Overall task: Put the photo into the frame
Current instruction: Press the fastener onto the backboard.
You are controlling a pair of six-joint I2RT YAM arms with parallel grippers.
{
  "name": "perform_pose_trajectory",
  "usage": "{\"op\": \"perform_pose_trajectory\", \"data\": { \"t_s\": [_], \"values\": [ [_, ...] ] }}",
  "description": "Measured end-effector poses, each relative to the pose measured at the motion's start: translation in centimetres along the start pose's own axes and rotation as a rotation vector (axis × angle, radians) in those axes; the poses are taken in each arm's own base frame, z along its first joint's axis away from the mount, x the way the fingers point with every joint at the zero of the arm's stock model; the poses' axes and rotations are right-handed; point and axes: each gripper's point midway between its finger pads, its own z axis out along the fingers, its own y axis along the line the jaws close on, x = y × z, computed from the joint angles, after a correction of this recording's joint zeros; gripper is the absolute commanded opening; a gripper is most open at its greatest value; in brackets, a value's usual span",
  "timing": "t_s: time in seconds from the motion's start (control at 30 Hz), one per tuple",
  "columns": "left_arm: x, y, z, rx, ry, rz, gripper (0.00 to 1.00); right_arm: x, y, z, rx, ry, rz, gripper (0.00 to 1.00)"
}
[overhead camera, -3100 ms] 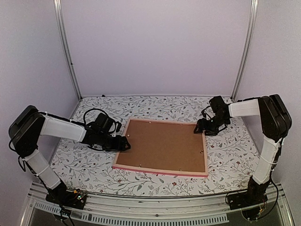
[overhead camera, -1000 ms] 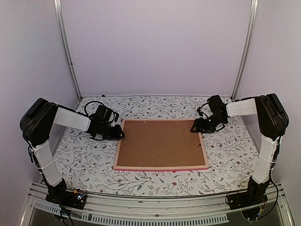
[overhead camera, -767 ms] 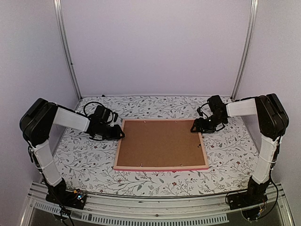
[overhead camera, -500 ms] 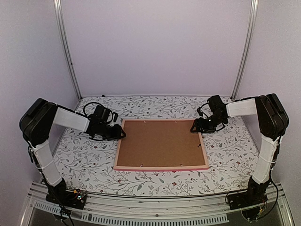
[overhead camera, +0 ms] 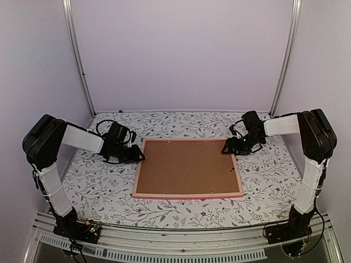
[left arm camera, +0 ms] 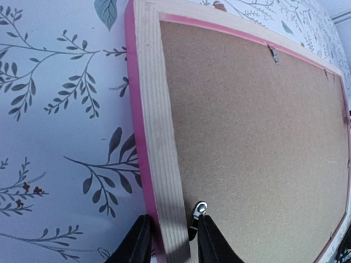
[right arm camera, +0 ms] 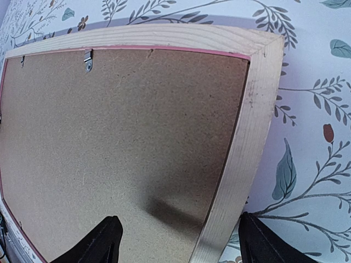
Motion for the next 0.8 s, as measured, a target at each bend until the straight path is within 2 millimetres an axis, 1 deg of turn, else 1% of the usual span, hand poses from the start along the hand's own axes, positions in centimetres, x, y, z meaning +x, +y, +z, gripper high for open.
{"op": "perform_pose_trajectory", "data": {
  "t_s": [0.43,0.63,0.8],
  "values": [
    [0.0,0.3,-0.1,-0.034,-0.01,0.015,0.27,0.0,0.0,0.0,-0.001,0.0,0.0,0.77],
    [1.0,0.6,-0.7,-0.046,-0.005,-0.001,0.3,0.0,0.0,0.0,-0.003,0.001,0.0,0.78],
    [1.3,0.7,-0.9,-0.052,-0.004,-0.008,0.29,0.0,0.1,0.0,-0.004,0.001,0.0,0.78]
  ]
}}
